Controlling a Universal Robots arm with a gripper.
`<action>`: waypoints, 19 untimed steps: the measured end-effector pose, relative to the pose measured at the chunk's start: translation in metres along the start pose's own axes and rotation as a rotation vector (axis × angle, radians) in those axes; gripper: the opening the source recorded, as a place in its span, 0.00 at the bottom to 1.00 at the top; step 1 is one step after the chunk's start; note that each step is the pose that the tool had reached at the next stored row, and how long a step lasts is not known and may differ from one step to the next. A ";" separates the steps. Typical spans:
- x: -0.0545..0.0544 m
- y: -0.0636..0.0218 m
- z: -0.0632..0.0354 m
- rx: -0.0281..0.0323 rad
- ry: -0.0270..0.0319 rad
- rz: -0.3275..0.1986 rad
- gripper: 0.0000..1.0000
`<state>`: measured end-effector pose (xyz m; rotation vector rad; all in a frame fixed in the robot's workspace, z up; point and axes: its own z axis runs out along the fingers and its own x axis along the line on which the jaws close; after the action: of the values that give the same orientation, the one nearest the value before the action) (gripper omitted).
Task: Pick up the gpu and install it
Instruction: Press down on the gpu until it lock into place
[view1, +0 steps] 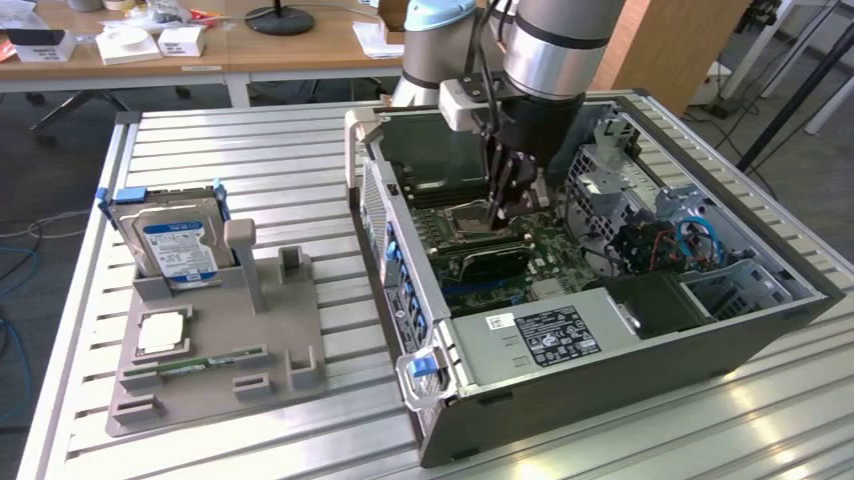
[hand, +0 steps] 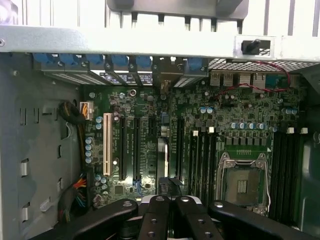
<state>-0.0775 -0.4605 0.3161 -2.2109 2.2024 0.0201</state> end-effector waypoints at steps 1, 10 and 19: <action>0.000 0.0000 0.0009 0.0000 0.0000 0.000 0.10; 0.000 0.0001 0.0116 0.0000 0.0000 0.000 0.10; 0.000 0.0001 0.0200 0.0000 0.0000 0.000 0.10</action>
<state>-0.0775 -0.4605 0.2961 -2.2110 2.2024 0.0201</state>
